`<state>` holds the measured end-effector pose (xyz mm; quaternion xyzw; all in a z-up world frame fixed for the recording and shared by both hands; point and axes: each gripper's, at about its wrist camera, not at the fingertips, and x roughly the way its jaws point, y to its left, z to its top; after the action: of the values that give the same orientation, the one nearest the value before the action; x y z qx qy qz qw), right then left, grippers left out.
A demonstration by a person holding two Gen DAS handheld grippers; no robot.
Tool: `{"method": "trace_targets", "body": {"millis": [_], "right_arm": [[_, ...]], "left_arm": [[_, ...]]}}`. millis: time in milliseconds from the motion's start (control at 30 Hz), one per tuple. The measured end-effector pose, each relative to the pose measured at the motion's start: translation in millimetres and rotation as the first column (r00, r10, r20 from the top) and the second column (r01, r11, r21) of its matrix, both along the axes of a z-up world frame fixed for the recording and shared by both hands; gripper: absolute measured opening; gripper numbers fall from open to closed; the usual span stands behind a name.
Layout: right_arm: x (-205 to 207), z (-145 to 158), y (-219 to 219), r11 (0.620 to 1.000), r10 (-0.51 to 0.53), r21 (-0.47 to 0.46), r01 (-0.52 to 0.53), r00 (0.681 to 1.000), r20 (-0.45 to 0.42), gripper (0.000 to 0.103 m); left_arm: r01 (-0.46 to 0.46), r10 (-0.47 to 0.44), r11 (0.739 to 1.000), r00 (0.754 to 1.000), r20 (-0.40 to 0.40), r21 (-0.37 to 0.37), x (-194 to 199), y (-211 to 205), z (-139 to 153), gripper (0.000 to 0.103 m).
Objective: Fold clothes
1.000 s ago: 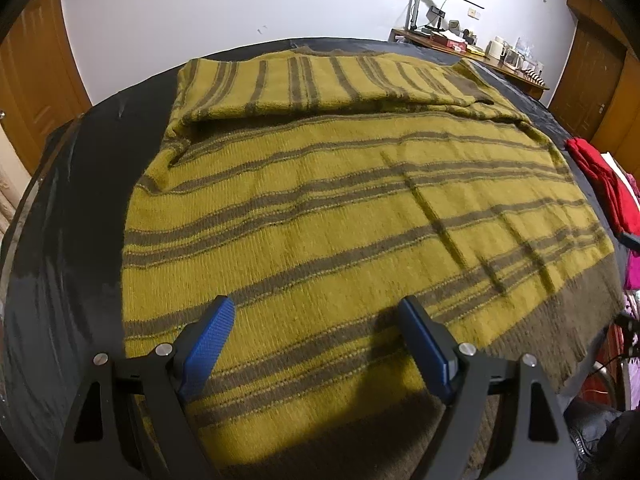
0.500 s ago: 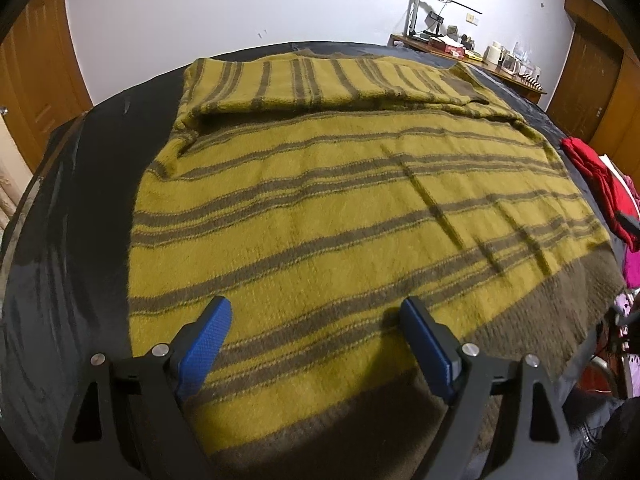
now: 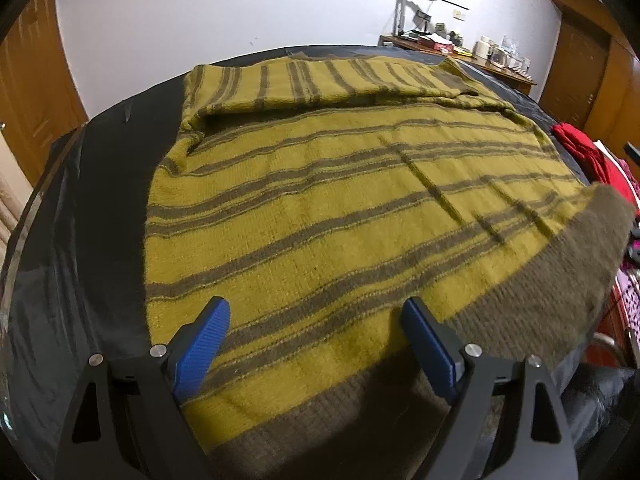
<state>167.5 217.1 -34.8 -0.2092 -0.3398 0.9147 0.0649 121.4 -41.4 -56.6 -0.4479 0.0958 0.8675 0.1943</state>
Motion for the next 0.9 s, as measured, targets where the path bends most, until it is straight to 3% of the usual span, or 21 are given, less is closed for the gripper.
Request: {"method": "trace_targets", "body": {"millis": [33,100,167,267,367,533,600,733,900], "right_arm": [[-2.0,2.3,0.2,1.000,0.005,-0.005,-0.005,1.000,0.001,0.089],[-8.0,3.6,0.6,0.999,0.022,-0.026,-0.022,0.999,0.024,0.073],[-14.5,4.2,1.0,0.998,0.041,-0.047,-0.039,0.998,0.050,0.039],[-25.1,3.3,-0.2,0.996,0.060,-0.064,-0.055,0.995,0.078,0.026],[-30.4,9.1,-0.4,0.995,0.062,-0.079,-0.056,0.996,0.064,0.025],[-45.5,21.3,4.9,0.992,0.035,-0.123,-0.030,0.998,0.044,0.025],[-53.1,25.6,9.7,0.988,0.020,-0.157,-0.014,0.999,0.038,0.025],[-64.5,38.4,24.4,0.965,-0.006,-0.261,0.012,1.000,0.025,0.025],[-77.2,45.1,38.2,0.937,-0.031,-0.347,0.041,0.999,0.037,0.026]], "left_arm": [[0.015,-0.015,1.000,1.000,-0.003,0.008,2.2,-2.8,1.7,0.090],[0.048,-0.048,0.998,0.999,-0.018,0.032,9.2,-11.4,8.4,0.090],[0.073,-0.070,0.996,0.996,-0.053,0.044,19.8,-22.2,17.5,0.090],[0.093,-0.089,0.995,0.990,-0.106,0.029,35.1,-35.4,28.2,0.090],[0.133,-0.131,0.991,0.979,-0.153,0.002,51.2,-42.7,35.2,0.090],[0.280,-0.283,0.959,0.928,-0.241,-0.050,89.3,-36.0,44.7,0.091],[0.319,-0.324,0.946,0.912,-0.252,-0.062,97.2,-28.7,43.3,0.099],[0.327,-0.339,0.941,0.917,-0.210,-0.090,91.4,-11.2,27.6,0.102],[0.329,-0.368,0.923,0.906,-0.211,-0.198,93.3,0.7,12.1,0.102]]}}
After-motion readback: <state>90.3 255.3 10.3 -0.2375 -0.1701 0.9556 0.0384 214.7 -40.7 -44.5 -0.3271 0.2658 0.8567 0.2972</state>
